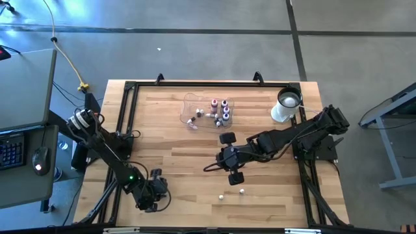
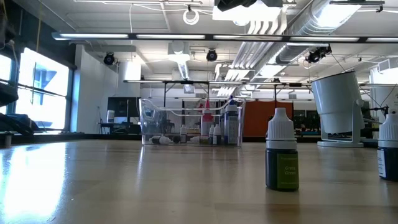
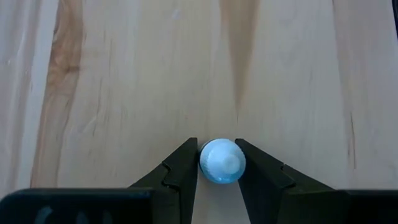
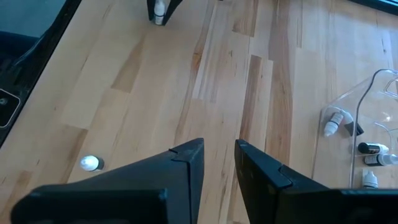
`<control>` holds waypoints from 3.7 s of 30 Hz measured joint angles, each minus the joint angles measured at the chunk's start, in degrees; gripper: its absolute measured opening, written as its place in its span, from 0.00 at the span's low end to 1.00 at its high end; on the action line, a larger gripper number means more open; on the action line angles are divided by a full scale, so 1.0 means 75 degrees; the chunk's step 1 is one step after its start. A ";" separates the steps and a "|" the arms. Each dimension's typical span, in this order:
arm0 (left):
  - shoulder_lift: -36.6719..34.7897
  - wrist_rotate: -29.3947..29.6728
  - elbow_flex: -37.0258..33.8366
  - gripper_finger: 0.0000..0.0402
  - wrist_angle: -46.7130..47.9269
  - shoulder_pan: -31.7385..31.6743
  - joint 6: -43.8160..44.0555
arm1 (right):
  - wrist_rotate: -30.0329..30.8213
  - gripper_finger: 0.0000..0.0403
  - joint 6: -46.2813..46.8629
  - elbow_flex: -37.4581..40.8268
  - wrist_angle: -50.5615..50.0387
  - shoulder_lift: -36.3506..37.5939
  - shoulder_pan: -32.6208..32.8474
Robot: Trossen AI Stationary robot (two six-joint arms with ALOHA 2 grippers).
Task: Pick & Place food coloring
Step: Put the small blue food coloring bottle into the transparent bin, then put the small red food coloring bottle into the transparent bin
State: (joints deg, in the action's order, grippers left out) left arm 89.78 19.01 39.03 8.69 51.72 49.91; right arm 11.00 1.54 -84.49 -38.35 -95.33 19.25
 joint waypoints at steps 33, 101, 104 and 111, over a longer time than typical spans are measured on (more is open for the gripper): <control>0.0036 0.1682 -0.0003 0.18 -0.0218 -0.0006 -0.0410 | 0.0000 0.21 -0.0038 0.0000 0.0003 0.0000 -0.0003; 0.0443 -0.2122 0.1781 0.34 -0.1199 -0.9743 -0.6213 | -0.2756 0.21 -0.0053 0.0000 -0.1882 -0.1921 0.0962; 0.0443 -0.2126 0.1781 0.34 -0.1184 -0.9742 -0.6210 | -0.3146 0.21 0.0139 0.0000 -0.1964 -0.2144 0.0976; 0.0443 -0.2132 0.1782 0.34 -0.1147 -0.9742 -0.6210 | -0.3119 0.21 0.0192 0.0000 -0.2032 -0.2660 0.1220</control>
State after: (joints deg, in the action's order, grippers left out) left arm 93.10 3.03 52.39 0.09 -21.34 3.33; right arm -12.39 2.98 -84.49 -53.59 -115.28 28.39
